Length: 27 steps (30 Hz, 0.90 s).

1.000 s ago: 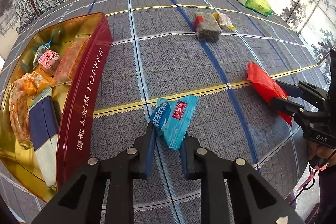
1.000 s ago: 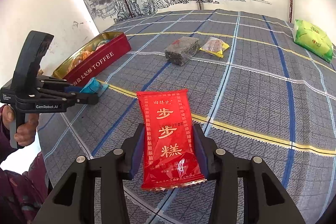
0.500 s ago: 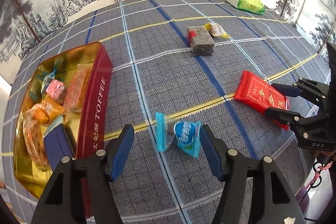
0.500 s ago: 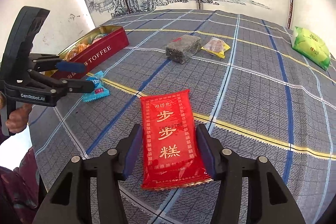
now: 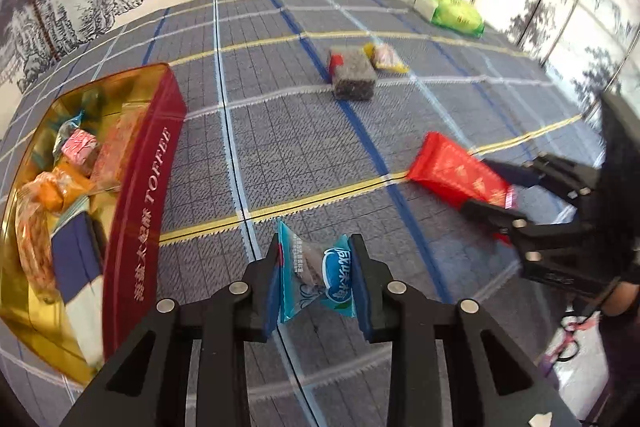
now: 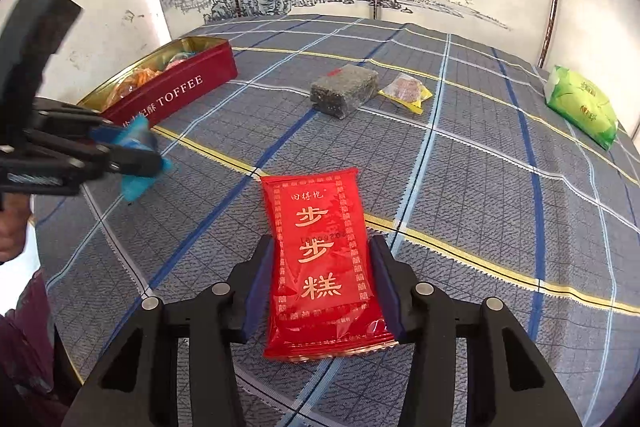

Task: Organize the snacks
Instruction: 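Carry the blue candy packet into the tin and open the left gripper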

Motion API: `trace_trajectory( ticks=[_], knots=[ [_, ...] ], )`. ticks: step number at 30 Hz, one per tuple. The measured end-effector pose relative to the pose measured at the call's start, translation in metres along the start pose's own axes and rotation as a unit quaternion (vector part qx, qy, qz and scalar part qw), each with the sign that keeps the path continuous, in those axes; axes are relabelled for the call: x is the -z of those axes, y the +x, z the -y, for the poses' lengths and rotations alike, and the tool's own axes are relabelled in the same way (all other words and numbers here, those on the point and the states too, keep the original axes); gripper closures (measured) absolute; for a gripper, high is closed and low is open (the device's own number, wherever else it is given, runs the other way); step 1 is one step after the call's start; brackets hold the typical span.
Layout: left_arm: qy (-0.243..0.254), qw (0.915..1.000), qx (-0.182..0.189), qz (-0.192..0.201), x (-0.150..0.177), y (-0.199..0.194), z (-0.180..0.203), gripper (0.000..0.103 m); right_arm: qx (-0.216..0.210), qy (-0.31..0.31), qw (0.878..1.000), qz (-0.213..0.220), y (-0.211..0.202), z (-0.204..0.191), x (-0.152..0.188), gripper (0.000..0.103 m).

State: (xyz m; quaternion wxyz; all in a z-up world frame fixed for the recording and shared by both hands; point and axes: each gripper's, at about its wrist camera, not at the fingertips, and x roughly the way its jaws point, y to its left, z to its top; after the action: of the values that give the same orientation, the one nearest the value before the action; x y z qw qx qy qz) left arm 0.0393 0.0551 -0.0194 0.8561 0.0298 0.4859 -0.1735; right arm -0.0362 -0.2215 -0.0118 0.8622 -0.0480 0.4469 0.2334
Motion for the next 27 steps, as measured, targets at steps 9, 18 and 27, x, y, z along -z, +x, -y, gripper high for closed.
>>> trace_trajectory(
  ticks=[9, 18, 27],
  knots=[
    [-0.032, 0.9983, 0.018, 0.045, 0.015, -0.066, -0.012, 0.076, -0.005, 0.037, 0.999, 0.000, -0.006, -0.001, 0.001, 0.057],
    [-0.077, 0.9930, -0.027, 0.086, 0.020, -0.111, -0.074, 0.076, -0.009, 0.090, 0.996, 0.017, -0.007, 0.000, 0.000, 0.057],
    [-0.085, 0.9913, -0.057, 0.082, 0.009, -0.104, -0.128, 0.076, 0.002, 0.098, 0.995, 0.014, -0.004, 0.000, 0.000, 0.057]
  ],
)
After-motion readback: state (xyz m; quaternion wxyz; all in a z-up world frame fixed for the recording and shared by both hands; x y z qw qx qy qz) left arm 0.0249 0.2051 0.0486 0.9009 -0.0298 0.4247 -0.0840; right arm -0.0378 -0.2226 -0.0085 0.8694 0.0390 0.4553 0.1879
